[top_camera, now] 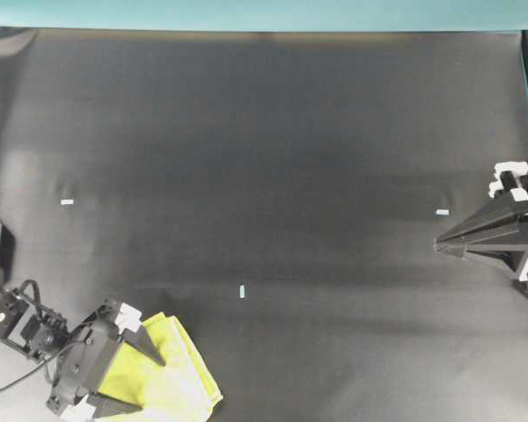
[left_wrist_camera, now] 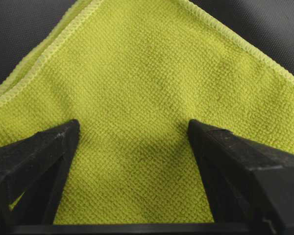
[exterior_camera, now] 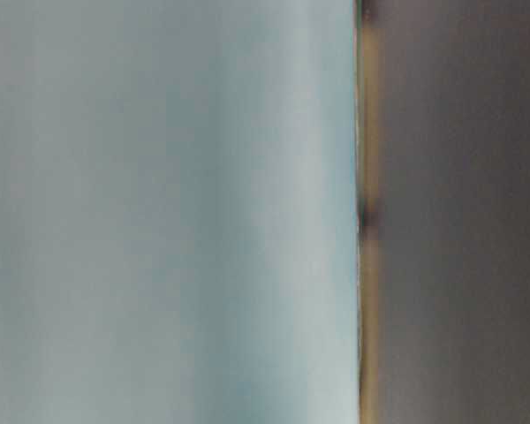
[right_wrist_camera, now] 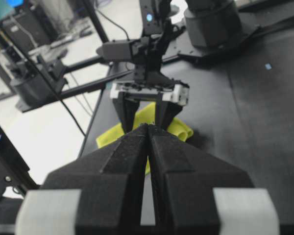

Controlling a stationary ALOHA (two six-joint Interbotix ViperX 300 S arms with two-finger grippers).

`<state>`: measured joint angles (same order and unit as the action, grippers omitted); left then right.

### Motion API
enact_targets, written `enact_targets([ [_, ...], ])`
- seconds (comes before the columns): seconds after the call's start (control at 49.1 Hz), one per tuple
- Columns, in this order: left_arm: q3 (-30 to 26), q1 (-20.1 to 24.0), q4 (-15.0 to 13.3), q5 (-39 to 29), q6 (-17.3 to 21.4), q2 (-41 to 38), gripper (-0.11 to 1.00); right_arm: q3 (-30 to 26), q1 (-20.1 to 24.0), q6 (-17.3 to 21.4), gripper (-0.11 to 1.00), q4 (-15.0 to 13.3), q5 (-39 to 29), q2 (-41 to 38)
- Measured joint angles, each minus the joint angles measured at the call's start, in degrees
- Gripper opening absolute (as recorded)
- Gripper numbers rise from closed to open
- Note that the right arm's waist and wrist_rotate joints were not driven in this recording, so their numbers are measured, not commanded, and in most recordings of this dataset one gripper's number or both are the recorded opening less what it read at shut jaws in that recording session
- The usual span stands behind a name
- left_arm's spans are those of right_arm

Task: Push a yellow cloth with the left arm to wipe the desk.
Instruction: 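Keep pushing the cloth with the left gripper toward the near-left corner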

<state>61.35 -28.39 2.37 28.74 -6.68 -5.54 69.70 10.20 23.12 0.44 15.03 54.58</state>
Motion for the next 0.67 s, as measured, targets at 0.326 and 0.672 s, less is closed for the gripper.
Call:
enact_targets([
  [0.326,0.9,0.7,0.0,-2.5,2.8,9.7,0.87,0.3,0.0,0.1,0.0,0.1,0.0,0.0],
  [0.672,2.5,0.9,0.0,-14.8,3.5,23.6,0.87,0.4,0.0,0.0,0.0,0.1,0.0,0.1],
])
